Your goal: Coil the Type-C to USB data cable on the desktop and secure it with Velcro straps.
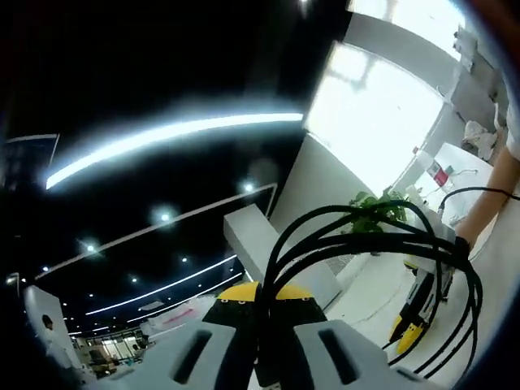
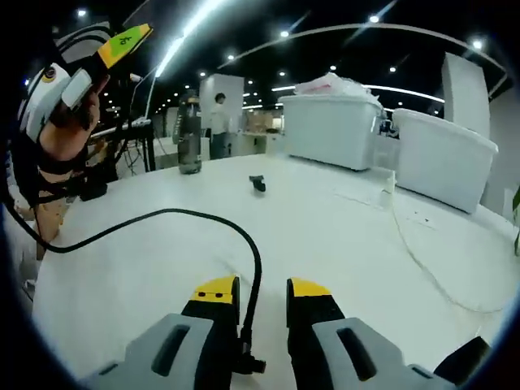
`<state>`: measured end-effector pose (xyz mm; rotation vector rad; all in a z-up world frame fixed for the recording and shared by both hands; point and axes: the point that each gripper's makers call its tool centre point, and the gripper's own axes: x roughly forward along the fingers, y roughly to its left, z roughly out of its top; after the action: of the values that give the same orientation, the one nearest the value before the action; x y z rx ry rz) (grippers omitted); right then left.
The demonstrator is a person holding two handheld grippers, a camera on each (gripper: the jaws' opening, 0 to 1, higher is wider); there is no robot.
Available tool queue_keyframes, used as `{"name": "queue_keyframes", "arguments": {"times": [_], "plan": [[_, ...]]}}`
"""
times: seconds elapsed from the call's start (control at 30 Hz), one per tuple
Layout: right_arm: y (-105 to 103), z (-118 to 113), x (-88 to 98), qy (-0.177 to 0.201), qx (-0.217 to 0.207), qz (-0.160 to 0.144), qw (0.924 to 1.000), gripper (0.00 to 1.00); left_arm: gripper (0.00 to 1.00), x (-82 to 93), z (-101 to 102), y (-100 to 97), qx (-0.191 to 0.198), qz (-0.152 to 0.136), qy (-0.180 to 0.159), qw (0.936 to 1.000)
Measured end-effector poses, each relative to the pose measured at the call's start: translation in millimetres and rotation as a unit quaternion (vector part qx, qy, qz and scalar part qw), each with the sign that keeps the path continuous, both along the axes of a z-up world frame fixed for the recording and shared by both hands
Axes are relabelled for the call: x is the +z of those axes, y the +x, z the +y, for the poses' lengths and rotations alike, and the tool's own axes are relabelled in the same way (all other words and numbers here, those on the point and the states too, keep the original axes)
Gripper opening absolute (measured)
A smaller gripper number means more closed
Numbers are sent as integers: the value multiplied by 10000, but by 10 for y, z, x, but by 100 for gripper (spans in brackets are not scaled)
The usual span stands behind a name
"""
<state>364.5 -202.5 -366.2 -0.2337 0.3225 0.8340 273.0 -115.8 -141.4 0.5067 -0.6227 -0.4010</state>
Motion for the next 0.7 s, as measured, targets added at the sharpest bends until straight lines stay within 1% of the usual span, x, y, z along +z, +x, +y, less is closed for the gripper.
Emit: {"name": "queue_keyframes", "arguments": {"times": [0.03, 0.07, 0.1, 0.13, 0.17, 0.27, 0.37, 0.4, 0.43, 0.47, 0.5, 0.57, 0.6, 0.63, 0.7], "plan": [[8, 2, 24, 14, -6, -78, 10000, 5, 4, -2, -9, 1, -40, 24, -27, 10000], [6, 3, 60, 31, -14, -180, 9998, 3, 4, -20, -19, 11, -76, 80, -30, 9999], [-5, 6, 73, 34, -8, -204, 9998, 3, 4, -40, -25, 28, -78, 113, -21, 9999], [0, 2, 115, -2, 17, -314, 9995, 3, 4, -96, -32, 62, -56, 205, 15, 9998], [19, -9, 165, -19, 8, -493, 9988, 3, 4, -147, -36, 95, -56, 318, 33, 9995], [86, -99, 291, -102, -208, -934, 9954, 2, 4, -309, -68, 188, -118, 703, 96, 9974], [130, -196, 417, -124, -404, -1326, 9903, 2, 4, -519, -118, 310, -107, 1138, 319, 9929], [134, -225, 468, -99, -463, -1465, 9881, 2, 4, -618, -123, 369, -35, 1333, 451, 9900], [147, -251, 531, -45, -509, -1579, 9861, 2, 4, -661, -133, 389, -14, 1399, 525, 9888], [145, -278, 579, 25, -571, -1650, 9846, 2, 4, -744, -156, 425, 8, 1524, 683, 9860], [154, -304, 649, 169, -640, -1708, 9831, 2, 4, -783, -169, 446, 6, 1595, 703, 9847], [144, -343, 761, 477, -728, -1724, 9812, 2, 4, -860, -203, 473, -51, 1734, 775, 9818], [127, -353, 819, 639, -731, -1746, 9798, 2, 4, -892, -215, 483, -81, 1806, 786, 9804], [102, -357, 908, 911, -712, -1761, 9776, 2, 4, -925, -226, 493, -103, 1874, 814, 9788], [55, -369, 1024, 1258, -694, -1757, 9739, 2, 4, -979, -236, 513, -105, 1974, 852, 9766]]}}
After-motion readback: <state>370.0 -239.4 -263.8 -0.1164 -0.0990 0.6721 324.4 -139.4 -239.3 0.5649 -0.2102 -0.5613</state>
